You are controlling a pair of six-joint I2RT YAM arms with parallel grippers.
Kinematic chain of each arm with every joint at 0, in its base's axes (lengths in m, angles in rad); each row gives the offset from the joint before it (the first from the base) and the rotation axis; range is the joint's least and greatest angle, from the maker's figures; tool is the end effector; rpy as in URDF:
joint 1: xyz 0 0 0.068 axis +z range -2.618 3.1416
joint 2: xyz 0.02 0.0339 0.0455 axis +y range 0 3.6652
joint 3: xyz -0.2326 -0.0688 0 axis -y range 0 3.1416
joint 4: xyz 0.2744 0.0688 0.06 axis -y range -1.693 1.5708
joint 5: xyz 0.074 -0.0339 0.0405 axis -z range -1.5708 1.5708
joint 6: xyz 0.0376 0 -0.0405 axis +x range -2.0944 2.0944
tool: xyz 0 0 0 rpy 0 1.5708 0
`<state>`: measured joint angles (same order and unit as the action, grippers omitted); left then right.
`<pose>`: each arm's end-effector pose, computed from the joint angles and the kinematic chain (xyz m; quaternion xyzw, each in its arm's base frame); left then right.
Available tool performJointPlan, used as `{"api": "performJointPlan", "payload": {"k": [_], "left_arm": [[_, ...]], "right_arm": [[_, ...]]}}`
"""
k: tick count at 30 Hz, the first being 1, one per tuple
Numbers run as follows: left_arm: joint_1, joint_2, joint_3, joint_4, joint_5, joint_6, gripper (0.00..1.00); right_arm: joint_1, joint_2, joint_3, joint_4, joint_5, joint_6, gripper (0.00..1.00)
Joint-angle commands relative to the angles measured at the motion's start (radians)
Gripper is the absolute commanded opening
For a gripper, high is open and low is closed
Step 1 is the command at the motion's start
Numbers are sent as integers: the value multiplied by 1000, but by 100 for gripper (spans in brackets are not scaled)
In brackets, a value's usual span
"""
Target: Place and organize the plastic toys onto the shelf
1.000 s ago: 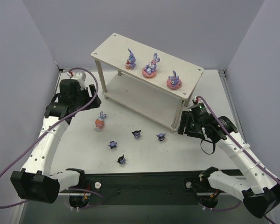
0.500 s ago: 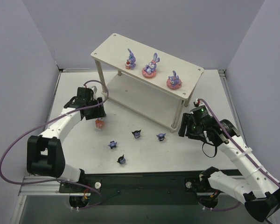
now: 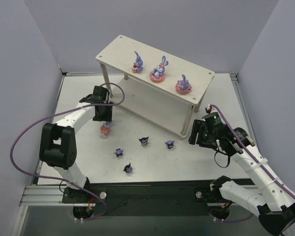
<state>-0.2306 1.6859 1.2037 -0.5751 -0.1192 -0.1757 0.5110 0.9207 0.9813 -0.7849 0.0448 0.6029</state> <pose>0.3635 -0.0807 0.1735 0.0114 0.9656 0.0053 0.2599 0.2041 0.1125 0.3012 0.0511 0.9101 0.1997 0.3594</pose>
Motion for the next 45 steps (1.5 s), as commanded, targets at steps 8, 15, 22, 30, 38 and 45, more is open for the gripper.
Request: {"api": "performJointPlan", "payload": {"k": [8,15,22,30,38,45], "left_arm": [[-45,77,63,-89,-53,50,63],[-55,113,59,-91,-82,42,64],[-55,143,54,-71,-123,38,64],[-55,118,60,-89,-155,16,66],[-56,67,54,-132,-166,-11,73],[-58,72,56,-196,-108,-44,75]], "right_arm": [[-3,-14,-12,-22,29,12,59],[-3,-23,-18,-22,32,17,59],[-3,-33,-16,-27,36,15,59],[-3,-40,-18,-33,43,20,59],[-3,-43,-20,-34,38,15,59],[-3,-39,-18,-34,40,9,59]]}}
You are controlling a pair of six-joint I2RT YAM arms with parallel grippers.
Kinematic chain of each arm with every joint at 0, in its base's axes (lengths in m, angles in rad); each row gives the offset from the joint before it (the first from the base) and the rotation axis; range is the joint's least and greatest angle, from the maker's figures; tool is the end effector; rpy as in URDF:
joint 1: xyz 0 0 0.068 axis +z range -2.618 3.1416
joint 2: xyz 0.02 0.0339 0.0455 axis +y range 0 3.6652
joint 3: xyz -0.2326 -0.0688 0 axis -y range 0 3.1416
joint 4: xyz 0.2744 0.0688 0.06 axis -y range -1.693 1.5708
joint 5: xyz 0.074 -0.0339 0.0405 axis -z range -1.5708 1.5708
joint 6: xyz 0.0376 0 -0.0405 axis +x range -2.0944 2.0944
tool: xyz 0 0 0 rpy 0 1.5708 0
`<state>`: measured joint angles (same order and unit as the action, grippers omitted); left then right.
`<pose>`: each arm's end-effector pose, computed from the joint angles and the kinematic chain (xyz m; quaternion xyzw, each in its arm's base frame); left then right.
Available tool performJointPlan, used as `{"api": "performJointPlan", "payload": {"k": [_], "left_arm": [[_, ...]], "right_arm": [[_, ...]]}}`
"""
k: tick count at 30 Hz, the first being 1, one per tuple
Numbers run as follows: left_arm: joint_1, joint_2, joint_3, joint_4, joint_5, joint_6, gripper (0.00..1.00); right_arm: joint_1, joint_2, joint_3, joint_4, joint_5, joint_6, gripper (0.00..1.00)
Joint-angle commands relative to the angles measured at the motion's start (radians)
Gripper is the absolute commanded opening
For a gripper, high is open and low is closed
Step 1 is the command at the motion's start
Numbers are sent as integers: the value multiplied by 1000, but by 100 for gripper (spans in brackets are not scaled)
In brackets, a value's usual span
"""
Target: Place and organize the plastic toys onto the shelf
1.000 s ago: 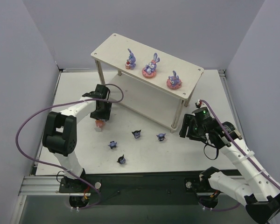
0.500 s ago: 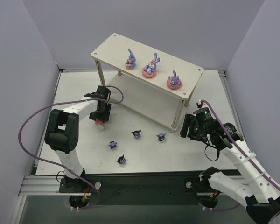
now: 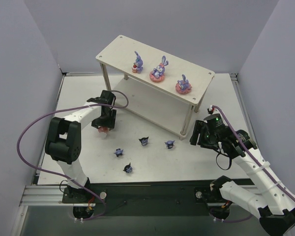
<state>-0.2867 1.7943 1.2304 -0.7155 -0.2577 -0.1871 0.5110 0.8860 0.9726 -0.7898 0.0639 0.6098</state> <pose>0.3550 -0.0947 0.1387 0.0302 0.9809 0.0898 0.1698 0.1984 0.1085 0.3051 0.0582 0.9051 0.1987 0.3713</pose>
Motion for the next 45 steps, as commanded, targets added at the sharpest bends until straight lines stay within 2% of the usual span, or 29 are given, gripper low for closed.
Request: {"api": "performJointPlan", "payload": {"k": [1,10,13,17,18,21,22,28,31,33,34,36,38,40,45], "left_arm": [[0,-33,29,-64,32,-37,74],[0,-12,46,-101,35,-41,69],[0,-4,57,-111,35,-41,61],[1,7,67,-116,34,-41,35],[1,7,69,-114,34,-40,24],[1,-6,70,-107,29,-29,4],[0,-10,78,-105,31,-23,0],[-3,-148,52,-29,100,35,0],[1,-179,55,-51,103,35,1],[3,-177,47,-53,113,25,10],[1,-177,35,-39,147,8,26],[-2,-177,18,0,204,-20,46],[-8,-179,-5,60,233,-77,53],[-9,-181,-26,117,274,-144,56],[-11,-182,-167,428,325,-329,61]], "right_arm": [[-3,-4,-9,-31,20,1,59],[-5,-15,-15,-31,28,-5,59],[-3,-18,-17,-31,30,-5,59],[-5,-18,-17,-31,33,-7,59],[-3,-18,-17,-31,34,-8,59],[-5,-16,-17,-29,34,-7,59],[-3,-18,-17,-31,34,-10,59],[-3,-9,-3,-29,22,-27,59],[-3,-4,3,-31,19,-35,59],[-3,-2,8,-28,16,-39,59],[-3,-1,8,-28,10,-47,59],[-3,1,9,-26,5,-51,59],[-3,2,11,-28,4,-54,60],[-3,-1,12,-28,7,-54,60],[-3,-1,14,-23,13,-55,60]]}}
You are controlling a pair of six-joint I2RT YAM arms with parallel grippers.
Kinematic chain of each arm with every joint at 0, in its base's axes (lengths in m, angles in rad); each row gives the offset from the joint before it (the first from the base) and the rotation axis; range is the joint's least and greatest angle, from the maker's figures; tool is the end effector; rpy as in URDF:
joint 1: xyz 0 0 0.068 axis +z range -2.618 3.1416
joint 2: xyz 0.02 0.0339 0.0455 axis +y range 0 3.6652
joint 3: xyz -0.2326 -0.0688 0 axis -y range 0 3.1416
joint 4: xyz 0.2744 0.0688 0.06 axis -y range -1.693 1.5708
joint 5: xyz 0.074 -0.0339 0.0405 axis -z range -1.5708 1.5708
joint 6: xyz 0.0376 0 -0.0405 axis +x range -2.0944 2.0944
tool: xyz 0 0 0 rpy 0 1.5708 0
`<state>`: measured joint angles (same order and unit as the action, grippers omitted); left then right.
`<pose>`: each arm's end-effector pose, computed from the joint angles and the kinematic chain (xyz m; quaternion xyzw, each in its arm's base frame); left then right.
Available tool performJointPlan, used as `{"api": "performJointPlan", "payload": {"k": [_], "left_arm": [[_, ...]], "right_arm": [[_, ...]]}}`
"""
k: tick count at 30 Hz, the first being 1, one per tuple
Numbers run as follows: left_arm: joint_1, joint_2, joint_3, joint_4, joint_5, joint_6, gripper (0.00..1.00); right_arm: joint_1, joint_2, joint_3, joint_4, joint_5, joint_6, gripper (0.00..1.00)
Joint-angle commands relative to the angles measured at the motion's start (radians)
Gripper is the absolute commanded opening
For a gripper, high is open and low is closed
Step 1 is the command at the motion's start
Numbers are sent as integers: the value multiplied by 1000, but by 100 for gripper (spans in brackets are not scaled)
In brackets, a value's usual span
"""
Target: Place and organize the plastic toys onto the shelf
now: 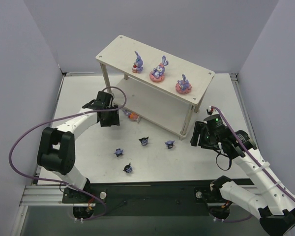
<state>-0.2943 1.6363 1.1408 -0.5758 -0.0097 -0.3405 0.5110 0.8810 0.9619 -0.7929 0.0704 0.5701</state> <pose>0.3433 -0.1037 0.1700 -0.0236 0.9687 -0.0727 0.2363 0.1976 0.1078 0.3020 0.0415 0.9078 0.1867 0.3732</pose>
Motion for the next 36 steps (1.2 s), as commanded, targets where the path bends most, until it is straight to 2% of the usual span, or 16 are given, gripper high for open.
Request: {"api": "performJointPlan", "payload": {"k": [1,8,13,19,27,36], "left_arm": [[-2,-23,-91,332,83,-236,61],[7,5,-190,702,65,-492,61],[11,57,-248,853,25,-667,60],[12,111,-245,869,-39,-745,53],[15,151,-234,910,-73,-765,51],[15,217,-197,896,-96,-779,41]], "right_arm": [[-3,4,26,-20,6,-15,60],[-3,-4,20,-17,12,-4,60],[-5,-5,26,-16,23,-6,60],[-3,-7,31,-17,29,-6,60],[-3,1,34,-17,22,-9,60],[-3,-1,38,-19,23,-13,60]]}}
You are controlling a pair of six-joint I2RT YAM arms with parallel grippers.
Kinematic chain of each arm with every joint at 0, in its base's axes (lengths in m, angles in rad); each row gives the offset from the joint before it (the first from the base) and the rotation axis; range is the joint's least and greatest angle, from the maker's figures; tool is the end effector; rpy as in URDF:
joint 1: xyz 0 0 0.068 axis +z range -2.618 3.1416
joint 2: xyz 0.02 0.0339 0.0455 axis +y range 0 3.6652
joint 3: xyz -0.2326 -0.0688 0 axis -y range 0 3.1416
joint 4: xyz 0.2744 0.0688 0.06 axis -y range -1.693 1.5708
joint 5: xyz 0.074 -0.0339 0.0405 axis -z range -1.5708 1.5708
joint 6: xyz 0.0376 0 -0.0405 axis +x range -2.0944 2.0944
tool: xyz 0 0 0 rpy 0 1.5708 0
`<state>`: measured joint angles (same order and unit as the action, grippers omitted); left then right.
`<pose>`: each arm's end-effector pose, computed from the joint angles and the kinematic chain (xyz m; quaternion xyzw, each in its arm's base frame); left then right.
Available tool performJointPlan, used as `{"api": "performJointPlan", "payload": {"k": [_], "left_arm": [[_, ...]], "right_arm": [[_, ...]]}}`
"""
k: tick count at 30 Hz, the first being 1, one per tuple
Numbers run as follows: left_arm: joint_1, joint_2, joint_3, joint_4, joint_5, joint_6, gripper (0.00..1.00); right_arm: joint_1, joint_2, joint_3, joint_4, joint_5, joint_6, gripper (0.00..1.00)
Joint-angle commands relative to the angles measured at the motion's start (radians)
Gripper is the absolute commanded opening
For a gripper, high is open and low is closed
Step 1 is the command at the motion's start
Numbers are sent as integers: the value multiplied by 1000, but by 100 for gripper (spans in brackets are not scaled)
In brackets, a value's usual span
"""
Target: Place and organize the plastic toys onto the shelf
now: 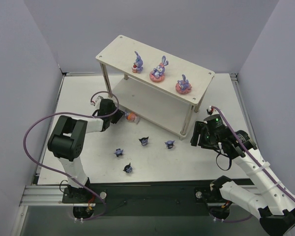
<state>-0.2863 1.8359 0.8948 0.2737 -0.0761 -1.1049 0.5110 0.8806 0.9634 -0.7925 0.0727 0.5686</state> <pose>0.3640 -0.1042 0.0825 -0.3730 0.8182 -0.2532 0.3568 0.1976 0.1076 0.3027 0.0413 0.9073 0.1860 0.3748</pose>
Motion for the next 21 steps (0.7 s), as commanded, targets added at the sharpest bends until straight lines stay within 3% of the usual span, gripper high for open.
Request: {"api": "performJointPlan", "payload": {"k": [1,9,17,21], "left_arm": [[7,20,55,48,-33,-15,41],[9,40,67,48,-37,-3,41],[10,51,53,53,-15,4,29],[10,28,50,18,-2,39,32]], "right_arm": [[-3,0,37,-19,21,-12,60],[-3,-11,31,-19,21,-9,60],[-3,-17,38,-17,21,-9,60],[-2,-17,38,-17,19,-9,60]]}}
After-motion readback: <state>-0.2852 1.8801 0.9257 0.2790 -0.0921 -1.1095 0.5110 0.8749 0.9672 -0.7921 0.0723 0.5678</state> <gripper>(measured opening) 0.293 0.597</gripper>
